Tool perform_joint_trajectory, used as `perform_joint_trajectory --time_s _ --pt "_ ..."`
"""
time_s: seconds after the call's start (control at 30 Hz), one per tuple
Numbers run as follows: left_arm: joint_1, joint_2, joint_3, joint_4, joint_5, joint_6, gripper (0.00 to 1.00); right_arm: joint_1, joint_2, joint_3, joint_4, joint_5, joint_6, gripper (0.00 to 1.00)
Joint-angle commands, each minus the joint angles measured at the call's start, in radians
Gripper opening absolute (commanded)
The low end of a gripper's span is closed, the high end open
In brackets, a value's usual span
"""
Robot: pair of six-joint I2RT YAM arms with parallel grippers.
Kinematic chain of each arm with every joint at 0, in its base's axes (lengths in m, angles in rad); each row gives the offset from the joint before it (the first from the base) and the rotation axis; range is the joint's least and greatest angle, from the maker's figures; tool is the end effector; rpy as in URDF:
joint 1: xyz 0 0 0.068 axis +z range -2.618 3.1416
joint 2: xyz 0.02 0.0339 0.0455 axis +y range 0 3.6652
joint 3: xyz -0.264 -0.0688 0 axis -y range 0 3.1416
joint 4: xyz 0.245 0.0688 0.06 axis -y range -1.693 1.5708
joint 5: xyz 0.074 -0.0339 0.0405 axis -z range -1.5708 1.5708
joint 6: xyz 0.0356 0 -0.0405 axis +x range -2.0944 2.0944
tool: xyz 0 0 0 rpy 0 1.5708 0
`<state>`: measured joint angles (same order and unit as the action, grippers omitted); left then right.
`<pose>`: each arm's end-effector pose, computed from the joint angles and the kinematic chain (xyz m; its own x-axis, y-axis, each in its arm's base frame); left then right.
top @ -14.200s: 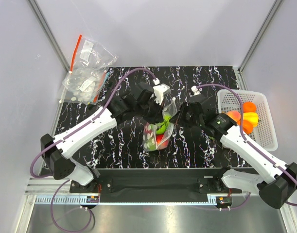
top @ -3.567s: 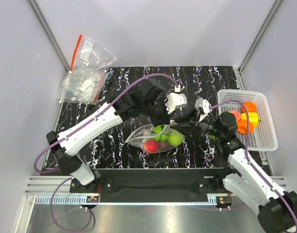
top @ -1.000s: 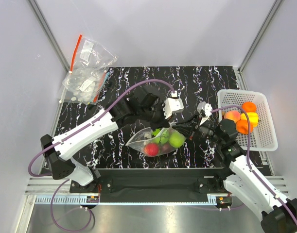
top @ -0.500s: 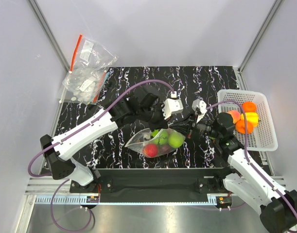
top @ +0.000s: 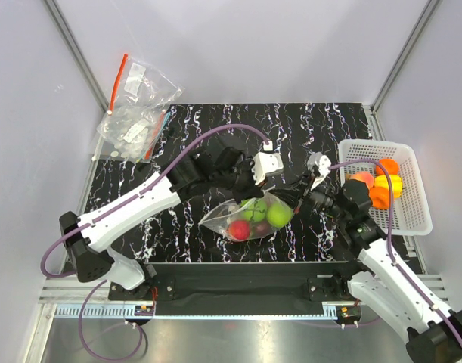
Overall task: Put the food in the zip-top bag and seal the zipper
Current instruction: Zip the zipper food storage bag at the center of the board.
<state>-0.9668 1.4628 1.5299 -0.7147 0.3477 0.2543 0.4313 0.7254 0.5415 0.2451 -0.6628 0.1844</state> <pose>0.1704 -0.2684 0.3874 -0.0981 0.5586 -0.8236 0.9845 0.1754 0.0017 0.1509 0.0936 0.3091 -0.1081 0.1094 -0.9881 -0.8826 0.4469 0.1460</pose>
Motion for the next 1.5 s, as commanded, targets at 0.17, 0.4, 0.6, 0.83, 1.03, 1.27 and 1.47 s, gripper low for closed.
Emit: perform_joint_trajectory --time_s 0.17,0.4,0.6,0.83,1.03,1.27,1.47 --pt "0.002 -0.028 -0.040 -0.020 -0.044 -0.021 0.02 -0.006 -0.101 -0.021 0.036 0.297 0.044 0.00" --pt "0.025 -0.122 -0.224 0.115 -0.067 -0.111 0.02 -0.006 -0.081 -0.015 -0.026 0.506 0.072 0.00" --pt "0.028 -0.208 -0.332 0.162 -0.096 -0.176 0.02 -0.009 -0.043 0.018 -0.081 0.696 0.099 0.00" --pt "0.030 -0.234 -0.344 0.112 -0.096 -0.247 0.04 -0.075 0.078 0.060 -0.135 0.858 0.174 0.00" --pt "0.028 -0.231 -0.344 0.061 -0.125 -0.253 0.05 -0.152 0.091 0.058 -0.130 0.865 0.198 0.00" --pt "0.027 -0.232 -0.373 0.060 -0.122 -0.299 0.05 -0.227 0.147 0.090 -0.138 0.848 0.198 0.00" --pt "0.027 -0.252 -0.373 0.046 -0.148 -0.303 0.05 -0.236 0.143 0.101 -0.145 0.830 0.196 0.00"
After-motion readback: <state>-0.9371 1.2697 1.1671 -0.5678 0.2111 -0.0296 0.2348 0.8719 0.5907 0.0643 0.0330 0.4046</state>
